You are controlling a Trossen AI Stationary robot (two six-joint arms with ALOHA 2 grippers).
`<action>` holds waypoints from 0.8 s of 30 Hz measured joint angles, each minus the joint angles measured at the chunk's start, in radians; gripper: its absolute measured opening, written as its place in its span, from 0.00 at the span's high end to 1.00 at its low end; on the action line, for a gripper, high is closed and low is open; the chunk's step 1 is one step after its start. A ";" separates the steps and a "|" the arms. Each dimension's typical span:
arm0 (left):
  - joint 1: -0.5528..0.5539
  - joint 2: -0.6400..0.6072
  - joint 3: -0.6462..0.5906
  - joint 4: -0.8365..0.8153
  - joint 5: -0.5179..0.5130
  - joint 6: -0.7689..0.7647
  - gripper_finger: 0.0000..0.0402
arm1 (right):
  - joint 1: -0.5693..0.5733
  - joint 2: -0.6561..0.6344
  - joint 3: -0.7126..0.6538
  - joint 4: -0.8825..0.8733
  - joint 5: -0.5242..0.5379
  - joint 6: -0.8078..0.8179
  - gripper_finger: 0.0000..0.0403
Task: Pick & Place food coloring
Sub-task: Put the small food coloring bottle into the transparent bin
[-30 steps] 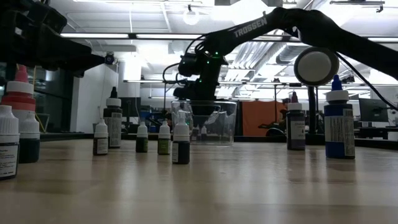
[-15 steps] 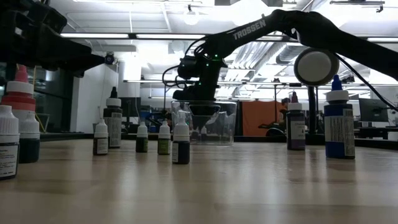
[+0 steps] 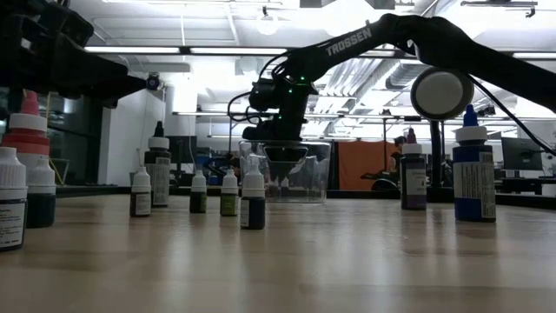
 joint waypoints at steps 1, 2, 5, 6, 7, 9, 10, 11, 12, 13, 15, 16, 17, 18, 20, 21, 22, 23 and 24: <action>0.000 0.000 0.000 0.000 0.000 0.000 0.41 | 0.000 0.000 0.000 0.000 0.000 0.000 0.81; 0.000 0.000 0.000 0.000 0.000 0.000 0.41 | -0.001 0.000 0.000 0.000 0.000 0.000 0.80; 0.000 0.000 0.000 0.000 0.000 0.000 0.41 | -0.001 0.000 0.000 0.000 0.015 0.000 0.76; 0.000 0.000 0.000 0.000 0.000 0.000 0.41 | -0.001 0.000 0.000 0.000 0.025 0.000 0.75; 0.000 0.000 0.000 0.000 0.000 0.000 0.41 | -0.001 0.000 0.000 0.000 0.033 -0.001 0.74; 0.000 0.000 0.000 0.000 0.000 0.000 0.41 | -0.001 0.000 0.000 0.000 0.049 -0.012 0.72; 0.000 0.000 0.000 0.000 0.000 0.000 0.41 | -0.001 0.000 0.000 0.000 0.052 -0.018 0.71; 0.000 0.000 0.000 0.000 0.000 0.000 0.41 | -0.001 0.000 0.004 -0.003 0.053 -0.026 0.70; 0.000 0.000 0.000 0.000 0.000 0.000 0.41 | -0.001 0.000 0.008 -0.006 0.053 -0.032 0.69; 0.000 0.000 0.000 0.000 0.000 0.000 0.41 | -0.001 0.000 0.013 -0.008 0.053 -0.035 0.69; 0.000 0.000 0.000 0.000 0.000 0.000 0.41 | -0.001 0.000 0.027 -0.009 0.053 -0.045 0.68; 0.000 0.000 0.000 0.000 0.000 0.000 0.41 | -0.001 0.000 0.034 -0.011 0.053 -0.053 0.68; 0.000 0.000 0.000 0.000 0.000 0.000 0.41 | -0.001 0.000 0.042 -0.012 0.053 -0.058 0.68; 0.000 0.000 0.000 0.000 0.000 0.000 0.41 | -0.001 0.000 0.049 -0.012 0.053 -0.060 0.68; 0.000 0.000 0.000 0.000 0.000 0.000 0.41 | -0.001 0.000 0.066 -0.017 0.053 -0.061 0.68; 0.000 0.000 0.000 0.000 0.000 0.000 0.41 | 0.000 0.000 0.075 -0.021 0.053 -0.061 0.67; 0.000 0.000 0.000 0.000 0.000 0.000 0.41 | 0.001 0.000 0.086 -0.027 0.053 -0.064 0.67; 0.000 0.000 0.000 0.000 0.000 0.000 0.41 | 0.004 0.000 0.097 -0.032 0.053 -0.066 0.67; 0.000 0.000 0.000 0.000 0.000 0.000 0.41 | 0.006 -0.007 0.097 -0.032 0.053 -0.073 0.67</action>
